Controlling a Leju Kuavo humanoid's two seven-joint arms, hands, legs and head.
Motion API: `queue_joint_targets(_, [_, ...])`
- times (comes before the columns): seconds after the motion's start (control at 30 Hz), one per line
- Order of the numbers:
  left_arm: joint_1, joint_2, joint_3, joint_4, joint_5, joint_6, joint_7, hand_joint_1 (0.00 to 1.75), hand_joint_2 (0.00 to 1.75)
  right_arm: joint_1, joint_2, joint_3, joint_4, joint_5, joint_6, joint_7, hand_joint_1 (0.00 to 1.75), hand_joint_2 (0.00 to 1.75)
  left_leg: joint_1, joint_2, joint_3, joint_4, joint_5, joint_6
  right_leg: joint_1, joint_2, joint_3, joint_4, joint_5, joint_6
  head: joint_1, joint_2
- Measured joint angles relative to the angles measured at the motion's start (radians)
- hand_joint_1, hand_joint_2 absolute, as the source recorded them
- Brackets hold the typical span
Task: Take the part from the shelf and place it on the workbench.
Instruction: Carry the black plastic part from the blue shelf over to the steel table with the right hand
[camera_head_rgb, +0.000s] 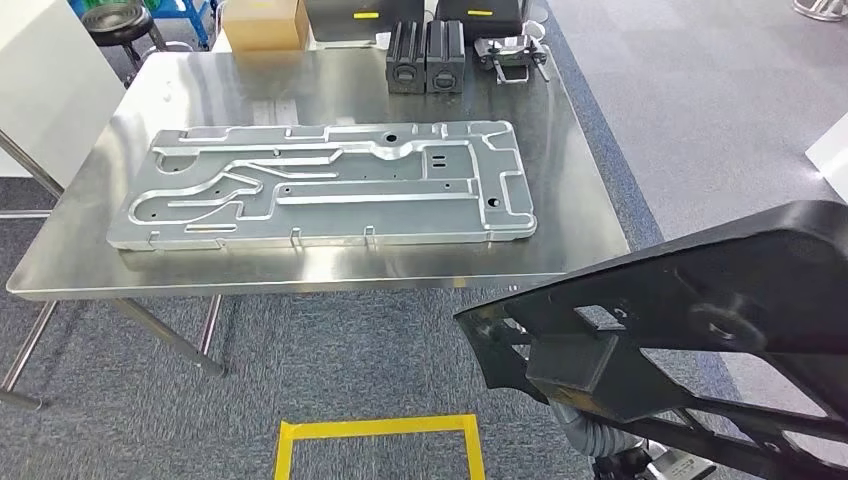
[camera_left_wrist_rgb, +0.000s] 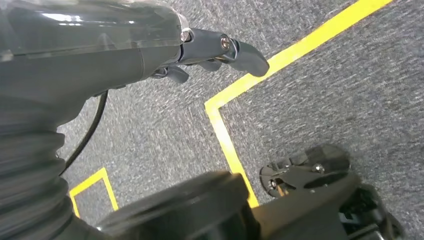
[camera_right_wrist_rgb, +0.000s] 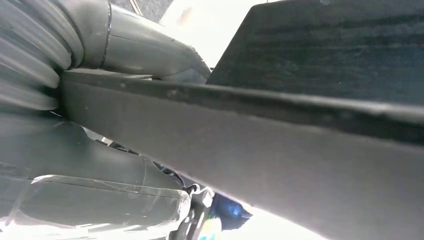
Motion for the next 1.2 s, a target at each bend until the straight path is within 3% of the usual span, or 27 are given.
queue_joint_targets(0.07, [0.003,0.000,0.000,0.000,-0.003,0.004,-0.005,0.00,1.75,0.001,0.000,0.002,-0.003,0.002,-0.001,0.000,1.75,1.75,0.006,-0.002,0.011,-0.011,0.007,0.009,-0.001,0.000,-0.009,0.025,-0.009,0.011,0.000,0.000])
queue_joint_targets(0.1, [0.004,0.000,0.000,0.000,-0.005,0.006,-0.008,0.00,1.75,0.000,0.000,0.002,-0.004,0.002,-0.002,0.000,1.75,1.75,0.008,-0.002,0.017,-0.015,0.009,0.012,-0.003,0.000,-0.028,0.064,-0.030,0.014,0.000,0.000])
queue_joint_targets(0.17, [0.005,0.000,0.000,0.000,-0.007,0.008,-0.014,0.00,1.75,0.002,0.000,0.003,-0.005,0.003,-0.004,0.000,1.75,1.75,0.008,0.000,0.021,-0.016,0.007,0.015,-0.005,0.000,-0.101,0.187,-0.084,0.020,0.000,0.000])
queue_joint_targets(0.2, [0.006,0.000,0.000,0.000,-0.007,0.010,-0.015,0.00,1.75,0.004,0.000,0.003,-0.006,0.004,-0.005,-0.001,1.75,1.75,0.007,0.000,0.022,-0.016,0.005,0.017,-0.006,0.000,-0.141,0.246,-0.102,0.023,0.000,0.000])
queue_joint_targets(0.23, [0.007,0.000,0.000,0.000,-0.007,0.011,-0.015,0.00,1.75,0.007,0.000,0.003,-0.006,0.005,-0.006,-0.001,1.75,1.75,0.007,0.000,0.024,-0.015,0.002,0.017,-0.006,0.000,-0.168,0.276,-0.101,0.026,0.000,0.000])
queue_joint_targets(0.27, [0.007,0.000,0.000,0.000,-0.007,0.012,-0.016,0.00,1.75,0.008,0.000,0.003,-0.006,0.005,-0.008,-0.001,1.75,1.75,0.007,-0.001,0.028,-0.015,-0.001,0.017,-0.006,0.000,-0.178,0.269,-0.079,0.027,0.000,0.000])
queue_joint_targets(0.3, [0.007,0.000,0.000,0.000,-0.007,0.013,-0.016,0.00,1.75,0.009,0.000,0.003,-0.006,0.006,-0.010,-0.001,1.75,1.75,0.007,-0.002,0.035,-0.015,-0.005,0.015,-0.007,0.000,-0.166,0.221,-0.037,0.025,0.000,0.000])
queue_joint_targets(0.33, [0.008,0.000,0.000,0.000,-0.007,0.013,-0.016,0.00,1.75,0.009,0.000,0.003,-0.006,0.006,-0.011,-0.001,1.75,1.75,0.007,-0.003,0.042,-0.015,-0.011,0.013,-0.007,0.000,-0.142,0.149,0.012,0.022,0.000,0.000])
queue_joint_targets(0.4, [0.009,0.000,0.000,0.000,-0.007,0.013,-0.016,0.00,1.75,0.009,0.000,0.004,-0.006,0.007,-0.014,-0.001,1.75,1.75,0.005,-0.003,0.052,-0.014,-0.021,0.004,-0.002,-0.001,-0.102,0.038,0.056,0.012,0.000,0.000])
queue_joint_targets(0.47, [0.009,0.000,0.000,0.000,-0.006,0.014,-0.017,0.00,1.75,0.012,0.000,0.004,-0.006,0.008,-0.015,-0.001,1.75,1.75,0.002,-0.002,0.053,-0.010,-0.027,-0.008,0.003,-0.001,-0.093,0.014,0.055,-0.004,0.000,0.000])
queue_joint_targets(0.57, [0.009,0.001,0.000,0.000,-0.005,0.015,-0.018,0.00,1.75,0.014,0.000,0.005,-0.007,0.008,-0.016,-0.002,1.75,1.75,0.002,-0.001,0.054,0.017,-0.043,-0.025,-0.002,-0.001,-0.081,0.003,0.068,-0.023,0.000,0.000])
queue_joint_targets(0.63, [0.007,0.001,0.000,0.000,-0.002,0.015,-0.020,0.00,1.75,0.013,0.000,0.006,-0.007,0.008,-0.016,-0.002,1.75,1.75,0.006,0.000,0.014,0.101,-0.095,-0.034,-0.004,-0.003,-0.074,-0.001,0.068,-0.030,0.000,0.000])
queue_joint_targets(0.7, [0.000,0.001,0.000,0.000,0.002,0.011,-0.022,0.00,1.75,0.011,0.000,0.007,-0.006,0.009,-0.016,-0.001,1.75,1.75,0.009,0.000,-0.053,0.226,-0.152,-0.041,-0.004,-0.005,-0.074,-0.002,0.062,-0.033,0.000,0.000])
queue_joint_targets(0.73, [-0.004,0.001,0.001,0.000,0.005,0.006,-0.023,0.00,1.75,0.010,0.000,0.008,-0.006,0.010,-0.015,0.000,1.75,1.75,0.009,0.000,-0.077,0.264,-0.158,-0.041,-0.003,-0.005,-0.072,-0.002,0.057,-0.033,0.000,0.000])
queue_joint_targets(0.77, [-0.006,0.001,0.001,0.000,0.006,0.001,-0.023,0.00,1.75,0.009,0.000,0.009,-0.006,0.010,-0.015,0.000,1.75,1.75,0.010,0.001,-0.084,0.268,-0.144,-0.040,-0.003,-0.005,-0.068,-0.001,0.050,-0.033,0.000,0.000])
queue_joint_targets(0.83, [-0.003,0.001,0.001,0.000,0.007,-0.007,-0.020,0.00,1.75,0.006,0.000,0.013,-0.006,0.012,-0.015,0.001,1.75,1.75,0.010,0.002,-0.047,0.167,-0.063,-0.035,-0.003,-0.003,-0.052,-0.001,0.038,-0.029,0.000,0.000])
queue_joint_targets(0.9, [0.004,0.001,0.001,0.000,0.007,-0.009,-0.014,0.00,1.75,0.001,0.000,0.016,-0.005,0.013,-0.015,0.002,1.75,1.75,0.007,0.004,-0.005,0.051,-0.019,-0.028,-0.002,-0.003,-0.038,0.001,0.032,-0.021,0.000,0.000])
queue_joint_targets(0.93, [0.005,0.001,0.001,0.000,0.008,-0.009,-0.013,0.00,1.75,-0.001,0.000,0.017,-0.005,0.013,-0.014,0.003,1.75,1.75,0.004,0.006,0.003,0.020,-0.015,-0.022,-0.001,-0.003,-0.036,0.001,0.029,-0.016,0.000,0.000])
queue_joint_targets(1.03, [0.007,0.001,0.003,0.000,0.010,-0.006,-0.010,0.00,1.75,-0.004,0.000,0.020,-0.004,0.014,-0.013,0.007,1.75,1.75,0.004,0.004,0.015,-0.005,-0.015,0.000,0.000,-0.003,-0.033,0.016,0.029,0.005,0.000,0.000])
queue_joint_targets(1.1, [0.008,0.000,0.005,0.000,0.010,-0.005,-0.008,0.00,1.75,-0.007,0.000,0.021,-0.004,0.014,-0.013,0.008,1.75,1.75,0.007,0.002,0.037,-0.012,-0.016,0.012,-0.002,-0.003,-0.049,0.058,0.010,0.015,0.000,0.000])
queue_joint_targets(1.13, [0.008,0.000,0.005,0.000,0.010,-0.004,-0.008,0.00,1.75,-0.009,0.000,0.021,-0.004,0.014,-0.013,0.008,1.75,1.75,0.007,0.003,0.047,-0.014,-0.019,0.016,-0.004,-0.002,-0.076,0.103,-0.011,0.018,0.000,0.000])
queue_joint_targets(1.2, [0.010,0.000,0.006,0.000,0.010,-0.003,-0.006,0.00,1.75,-0.009,0.000,0.021,-0.003,0.014,-0.013,0.008,1.75,1.75,0.006,0.003,0.056,-0.013,-0.026,0.019,-0.004,-0.002,-0.161,0.225,-0.057,0.024,0.000,0.000])
